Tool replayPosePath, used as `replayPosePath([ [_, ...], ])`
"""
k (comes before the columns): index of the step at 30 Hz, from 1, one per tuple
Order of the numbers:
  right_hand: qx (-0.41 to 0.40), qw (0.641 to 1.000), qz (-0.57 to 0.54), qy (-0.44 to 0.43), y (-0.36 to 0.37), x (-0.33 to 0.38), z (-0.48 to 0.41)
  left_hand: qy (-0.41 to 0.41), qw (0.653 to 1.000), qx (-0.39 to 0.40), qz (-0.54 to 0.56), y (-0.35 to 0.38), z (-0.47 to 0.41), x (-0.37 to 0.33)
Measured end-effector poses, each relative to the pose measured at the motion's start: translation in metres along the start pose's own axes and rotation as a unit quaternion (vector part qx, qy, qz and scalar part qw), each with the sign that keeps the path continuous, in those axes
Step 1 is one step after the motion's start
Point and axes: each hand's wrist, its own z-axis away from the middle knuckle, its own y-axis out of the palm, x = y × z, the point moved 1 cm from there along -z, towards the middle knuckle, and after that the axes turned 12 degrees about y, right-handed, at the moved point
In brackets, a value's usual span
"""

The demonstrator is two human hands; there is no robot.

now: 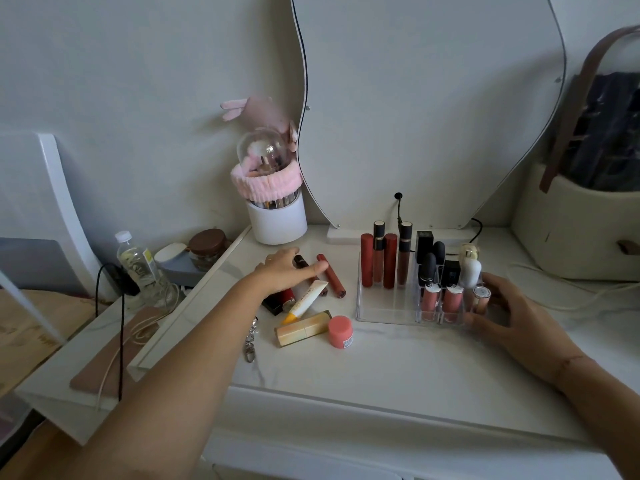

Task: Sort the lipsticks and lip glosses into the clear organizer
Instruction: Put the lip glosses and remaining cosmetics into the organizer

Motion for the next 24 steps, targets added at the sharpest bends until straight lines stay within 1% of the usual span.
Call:
replayPosePath([
  [2, 0.001, 1.000, 0.000, -0.003, -0.0001, -0.0002, 0.0000, -0.004, 0.999, -0.019, -0.031, 0.0004, -0.0011, 0.0007],
  [4, 0.001, 1.000, -0.001, -0.004, 0.0001, -0.0005, -0.0004, -0.004, 0.998, -0.013, -0.059, -0.0001, -0.0003, 0.0009],
  [9, -0.003, 1.000, -0.002, -0.008, 0.0007, -0.0016, -0.0011, 0.005, 0.999, 0.015, -0.037, -0.0019, 0.0034, -0.0018],
  [17, -0.001, 1.000, -0.001, -0.005, 0.0016, -0.0037, -0.0026, -0.013, 0.997, 0.028, -0.064, -0.0003, -0.0002, -0.0022],
  [20, -0.002, 1.000, -0.003, -0.004, 0.0018, -0.0041, -0.0025, -0.019, 0.998, 0.026, -0.053, -0.0016, -0.0002, -0.0045],
  [24, -0.008, 1.000, -0.003, -0.007, 0.0015, -0.0025, -0.0016, -0.006, 1.000, 0.007, 0.002, -0.0012, 0.0023, -0.0061],
])
